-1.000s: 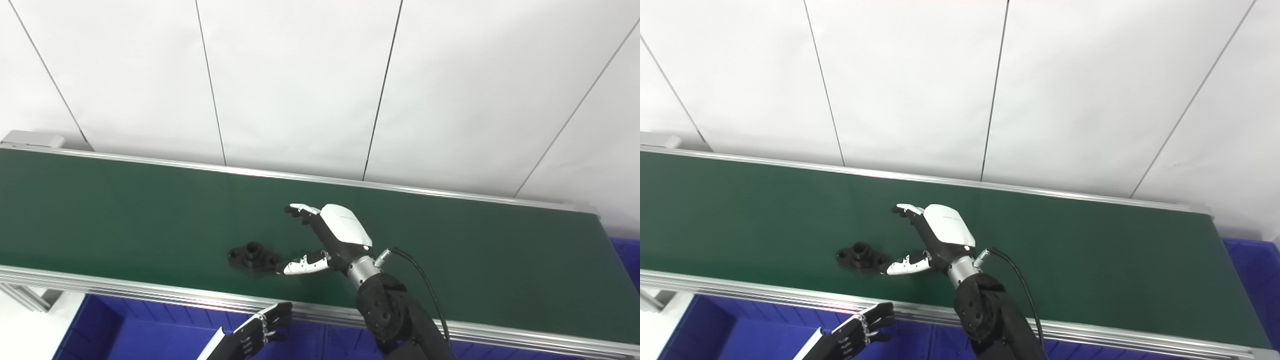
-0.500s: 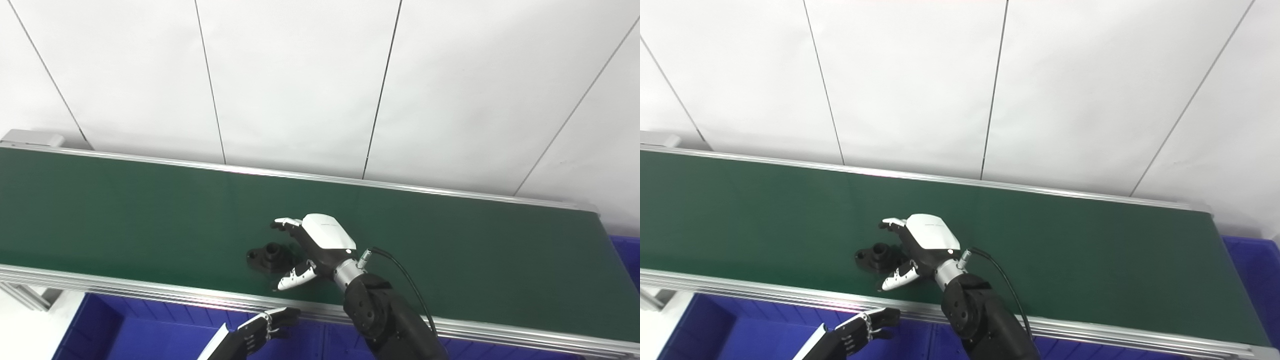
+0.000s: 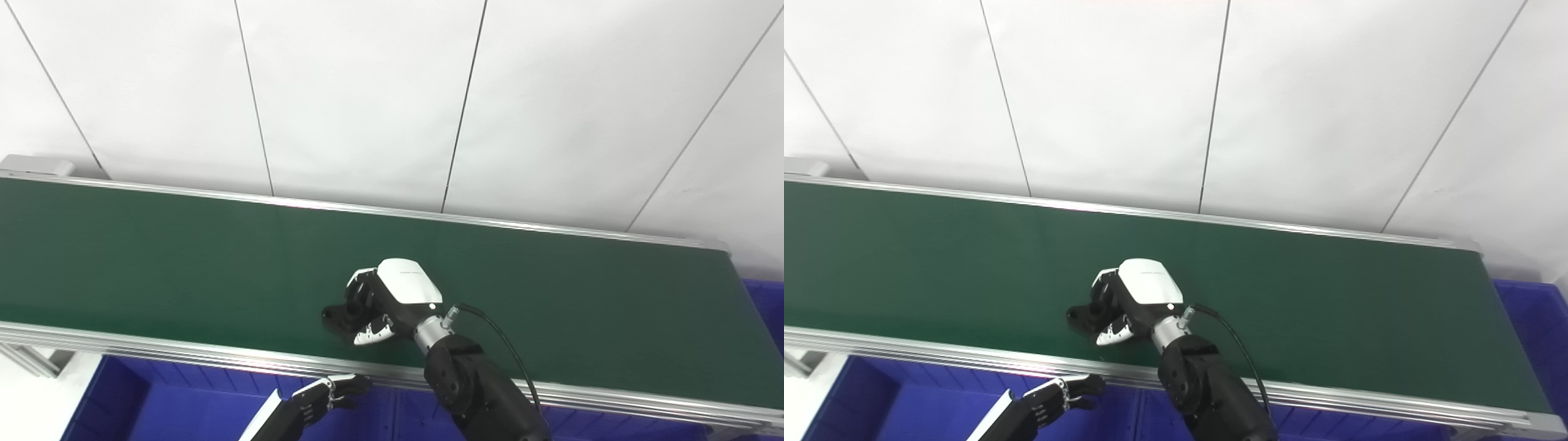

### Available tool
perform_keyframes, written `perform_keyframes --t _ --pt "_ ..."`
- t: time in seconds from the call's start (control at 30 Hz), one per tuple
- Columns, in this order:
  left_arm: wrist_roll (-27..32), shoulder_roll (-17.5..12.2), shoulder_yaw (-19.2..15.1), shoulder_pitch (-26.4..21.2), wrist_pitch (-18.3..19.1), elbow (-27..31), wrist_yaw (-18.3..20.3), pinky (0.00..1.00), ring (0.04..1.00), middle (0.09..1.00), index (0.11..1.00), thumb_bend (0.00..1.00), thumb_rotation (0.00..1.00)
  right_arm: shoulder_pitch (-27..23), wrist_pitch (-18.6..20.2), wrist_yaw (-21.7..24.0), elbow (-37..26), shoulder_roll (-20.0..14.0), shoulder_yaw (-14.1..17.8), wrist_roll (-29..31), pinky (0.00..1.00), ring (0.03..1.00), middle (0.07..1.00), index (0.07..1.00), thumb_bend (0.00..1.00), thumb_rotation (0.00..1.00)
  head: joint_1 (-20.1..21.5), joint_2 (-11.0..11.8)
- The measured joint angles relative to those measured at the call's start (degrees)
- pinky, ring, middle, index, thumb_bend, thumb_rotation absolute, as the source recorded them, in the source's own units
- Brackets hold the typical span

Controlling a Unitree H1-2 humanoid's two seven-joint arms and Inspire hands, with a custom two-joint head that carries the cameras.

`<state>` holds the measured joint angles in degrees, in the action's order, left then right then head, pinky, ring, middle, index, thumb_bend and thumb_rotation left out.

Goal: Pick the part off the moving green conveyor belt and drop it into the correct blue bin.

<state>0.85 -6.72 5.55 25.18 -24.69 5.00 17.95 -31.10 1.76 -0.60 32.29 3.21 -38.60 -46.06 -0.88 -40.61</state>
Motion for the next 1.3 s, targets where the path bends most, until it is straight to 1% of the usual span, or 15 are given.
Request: perform_keyframes --t 0.13,0.27,0.33,0.37,0.53,0.57,0.63,0.7,0.73,0.9,0.97,1.03,1.13,1.27,1.3 --pt "-0.02 -0.16 0.01 -0.06 0.0 0.2 -0.3 0.74 0.809 0.834 0.75 0.65 0.45 -0.46 0.01 0.26 -0.83 -1.03 -0.71 -0.93 0.27 0.359 0.46 0.541 0.51 0.0 0.26 -0.26" --pt "-0.02 -0.16 0.03 -0.06 0.0 0.21 -0.32 0.75 0.809 0.831 0.742 0.65 0.45 -0.57 0.01 1.41 -2.45 -1.93 -1.41 -2.09 0.21 0.356 0.444 0.529 0.51 0.0 0.53 -0.35" --pt "-0.02 -0.16 0.02 -0.12 0.0 0.21 -0.37 0.74 0.804 0.83 0.738 0.65 0.45 -0.56 0.0 2.04 -2.89 -1.94 -1.54 -2.11 0.24 0.355 0.453 0.536 0.51 0.0 0.62 -0.35" --pt "-0.03 -0.16 0.02 -0.16 0.0 0.21 -0.42 0.74 0.805 0.83 0.737 0.65 0.45 -0.52 0.0 2.34 -3.2 -1.94 -1.58 -2.1 0.26 0.403 0.452 0.523 0.52 0.0 0.7 -0.35" --pt "-0.13 -0.25 0.03 -0.42 0.0 0.21 -0.76 0.74 0.803 0.829 0.735 0.64 0.45 -0.27 0.01 3.47 -5.67 -1.98 -1.55 -2.09 0.23 0.443 0.424 0.511 0.52 0.0 0.7 -0.44" --pt "-0.13 -0.28 0.03 -0.48 0.0 0.21 -0.77 0.74 0.803 0.828 0.735 0.64 0.44 0.07 0.01 3.6 -6.8 -2.2 -1.55 -2.11 0.23 0.444 0.424 0.511 0.52 0.0 0.88 -0.61" --pt "-0.12 -0.31 0.03 -0.49 0.0 0.21 -0.78 0.73 0.797 0.825 0.729 0.64 0.45 0.76 0.01 3.72 -9.15 -2.58 -1.53 -2.19 0.27 0.379 0.465 0.533 0.51 0.0 0.79 -0.79" --pt "-0.13 -0.32 0.11 -0.49 0.0 0.22 -0.8 0.74 0.797 0.824 0.724 0.64 0.44 1.91 0.02 4.48 -12.66 -3.32 -1.36 -2.47 0.29 0.372 0.474 0.537 0.51 0.0 0.88 -0.88" --pt "-0.13 -0.32 0.12 -0.47 0.0 0.22 -0.83 0.74 0.797 0.824 0.722 0.64 0.44 2.51 0.03 4.84 -14.65 -3.75 -1.23 -2.64 0.28 0.409 0.465 0.521 0.52 0.0 0.97 -1.23" --pt "-0.26 -0.39 0.21 -0.46 0.0 0.54 -1.5 0.74 0.798 0.823 0.72 0.64 0.45 4.54 1.2 7.45 -25.89 -5.29 1.27 -4.23 0.25 0.446 0.508 0.477 0.52 0.0 0.97 -1.23" --pt "-0.58 -0.49 0.35 -0.51 0.0 0.61 -1.57 0.73 0.795 0.821 0.719 0.64 0.46 4.82 2.3 8.62 -29.45 -5.43 3.16 -4.52 0.26 0.447 0.519 0.469 0.52 0.0 1.14 -1.41" --pt "-1.04 -0.71 0.49 -0.41 0.0 0.83 -1.65 0.73 0.793 0.821 0.716 0.64 0.45 5.61 2.41 9.05 -33.32 -5.9 5.0 -4.52 0.34 0.423 0.556 0.485 0.51 0.0 1.41 -1.58" --pt "-1.02 -1.08 0.49 -0.35 0.0 1.11 -1.76 0.73 0.792 0.82 0.714 0.64 0.45 6.98 3.42 11.21 -38.23 -6.62 7.34 -4.54 0.37 0.428 0.56 0.481 0.51 0.0 1.49 -1.67" --pt "-1.01 -1.32 0.63 -0.27 0.0 1.27 -1.86 0.74 0.794 0.821 0.712 0.64 0.45 11.01 5.56 14.28 -44.43 -8.13 9.5 -4.71 0.39 0.428 0.554 0.476 0.51 0.0 1.49 -2.11" --pt "-1.01 -1.36 0.71 -0.26 0.0 1.44 -1.88 0.74 0.795 0.82 0.707 0.64 0.44 12.13 5.59 14.86 -45.34 -8.74 9.78 -4.68 0.35 0.439 0.544 0.468 0.51 0.0 1.49 -2.11"
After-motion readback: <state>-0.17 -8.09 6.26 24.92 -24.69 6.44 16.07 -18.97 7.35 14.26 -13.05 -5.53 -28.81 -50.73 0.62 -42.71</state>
